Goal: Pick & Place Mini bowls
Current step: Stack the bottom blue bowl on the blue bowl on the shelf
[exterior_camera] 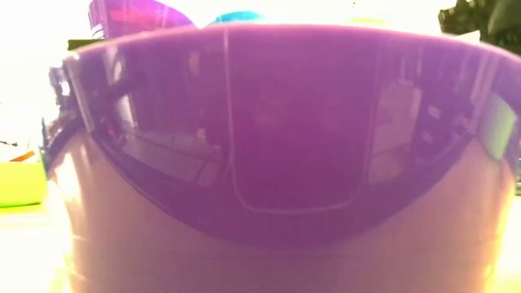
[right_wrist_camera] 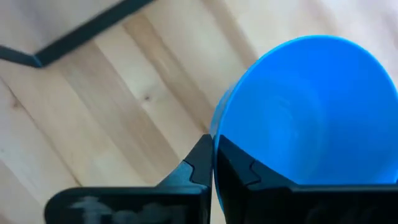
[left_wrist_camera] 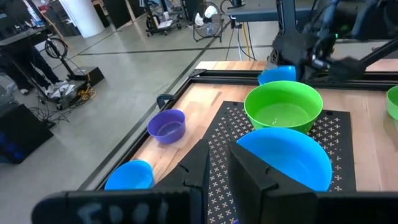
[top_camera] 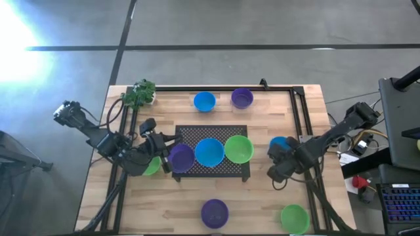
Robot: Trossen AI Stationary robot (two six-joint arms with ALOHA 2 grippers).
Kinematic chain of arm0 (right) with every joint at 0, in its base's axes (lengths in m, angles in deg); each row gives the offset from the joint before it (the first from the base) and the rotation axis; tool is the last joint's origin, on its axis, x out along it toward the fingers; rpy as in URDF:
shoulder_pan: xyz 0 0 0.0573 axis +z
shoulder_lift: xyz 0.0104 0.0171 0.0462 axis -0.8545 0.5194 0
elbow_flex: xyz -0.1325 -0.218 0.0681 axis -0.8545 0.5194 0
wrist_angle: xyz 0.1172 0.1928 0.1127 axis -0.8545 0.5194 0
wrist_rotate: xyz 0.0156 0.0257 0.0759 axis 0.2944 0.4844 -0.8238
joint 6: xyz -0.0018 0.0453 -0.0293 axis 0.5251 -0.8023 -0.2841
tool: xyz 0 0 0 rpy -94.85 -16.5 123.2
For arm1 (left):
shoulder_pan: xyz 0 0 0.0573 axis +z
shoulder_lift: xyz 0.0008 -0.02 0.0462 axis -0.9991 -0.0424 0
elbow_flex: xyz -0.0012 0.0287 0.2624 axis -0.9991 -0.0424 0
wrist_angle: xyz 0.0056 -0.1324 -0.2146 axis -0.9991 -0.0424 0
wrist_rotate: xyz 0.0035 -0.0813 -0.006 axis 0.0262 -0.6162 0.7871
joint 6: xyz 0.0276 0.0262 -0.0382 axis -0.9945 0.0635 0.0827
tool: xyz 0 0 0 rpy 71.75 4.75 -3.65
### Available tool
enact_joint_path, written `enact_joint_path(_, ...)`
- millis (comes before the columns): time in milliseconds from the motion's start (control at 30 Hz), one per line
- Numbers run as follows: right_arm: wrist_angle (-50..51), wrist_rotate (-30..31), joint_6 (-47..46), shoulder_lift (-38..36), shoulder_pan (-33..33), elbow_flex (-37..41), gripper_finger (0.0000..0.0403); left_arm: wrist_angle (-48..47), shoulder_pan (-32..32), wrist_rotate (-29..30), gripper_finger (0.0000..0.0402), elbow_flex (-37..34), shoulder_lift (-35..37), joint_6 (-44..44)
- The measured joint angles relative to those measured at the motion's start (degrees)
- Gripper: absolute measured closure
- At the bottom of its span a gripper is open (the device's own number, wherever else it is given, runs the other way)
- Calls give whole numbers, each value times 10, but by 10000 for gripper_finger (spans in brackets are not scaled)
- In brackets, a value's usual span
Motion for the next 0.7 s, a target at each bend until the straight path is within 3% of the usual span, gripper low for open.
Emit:
enact_joint_path(233, 115, 38, 8, 0, 0, -111, 394, 0, 0, 0, 351, 0, 0, 1)
enact_joint_path(700, 124, 93, 173, 0, -30, -300, 394, 0, 0, 2, 351, 0, 0, 3)
